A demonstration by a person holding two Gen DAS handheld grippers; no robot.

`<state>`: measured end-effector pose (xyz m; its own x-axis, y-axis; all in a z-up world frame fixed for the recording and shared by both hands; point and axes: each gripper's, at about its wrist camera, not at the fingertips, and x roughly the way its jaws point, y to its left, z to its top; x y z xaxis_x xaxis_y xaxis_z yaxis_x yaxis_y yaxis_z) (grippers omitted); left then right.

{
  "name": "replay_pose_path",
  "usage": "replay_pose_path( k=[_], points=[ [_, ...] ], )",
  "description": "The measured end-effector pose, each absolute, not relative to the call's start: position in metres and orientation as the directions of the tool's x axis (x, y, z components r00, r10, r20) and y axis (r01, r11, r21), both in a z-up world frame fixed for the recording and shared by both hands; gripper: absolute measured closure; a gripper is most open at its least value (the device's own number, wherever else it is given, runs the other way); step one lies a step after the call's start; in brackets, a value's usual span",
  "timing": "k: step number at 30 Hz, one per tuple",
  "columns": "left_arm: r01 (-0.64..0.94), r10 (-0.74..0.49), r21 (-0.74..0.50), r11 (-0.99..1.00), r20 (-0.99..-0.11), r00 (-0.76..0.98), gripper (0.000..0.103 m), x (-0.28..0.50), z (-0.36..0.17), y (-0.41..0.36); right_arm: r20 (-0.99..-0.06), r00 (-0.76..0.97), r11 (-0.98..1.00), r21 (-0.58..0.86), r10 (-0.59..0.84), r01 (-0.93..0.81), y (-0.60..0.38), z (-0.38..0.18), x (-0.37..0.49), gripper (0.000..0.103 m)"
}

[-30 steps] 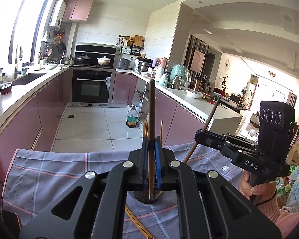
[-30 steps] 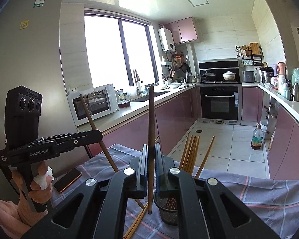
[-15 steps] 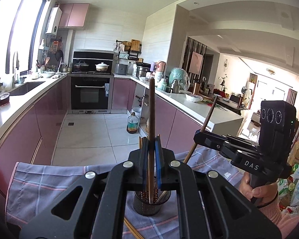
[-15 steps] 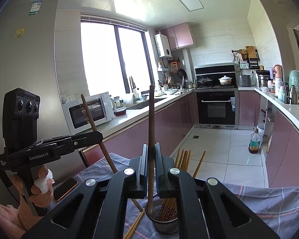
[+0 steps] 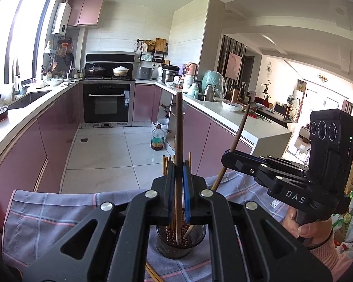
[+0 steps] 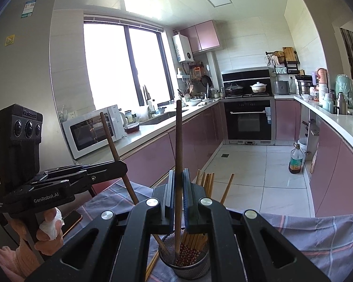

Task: Organize utensils
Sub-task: 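Lower the chopstick into the mesh cup with the right tool while the left tool lowers its own, then open both tools to release the chopsticks and pull back from the cup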

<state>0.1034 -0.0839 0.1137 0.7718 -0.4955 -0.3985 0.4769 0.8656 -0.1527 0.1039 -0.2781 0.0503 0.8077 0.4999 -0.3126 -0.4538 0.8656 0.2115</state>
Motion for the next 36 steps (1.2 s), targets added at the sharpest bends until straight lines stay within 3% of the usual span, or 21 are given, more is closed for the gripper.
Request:
replay_pose_path(
  k=[20, 36],
  points=[
    [0.469, -0.449, -0.116, 0.876, -0.55, 0.704, 0.096, 0.145, 0.066, -0.105, -0.458, 0.739, 0.869, 0.232, 0.494, -0.437, -0.262, 0.012, 0.136, 0.098],
    [0.443, -0.414, -0.099, 0.891, -0.578, 0.703, 0.095, 0.171, 0.054, -0.11, -0.503, 0.718, 0.876, 0.258, 0.482, -0.407, -0.262, 0.003, 0.159, 0.098]
  ],
)
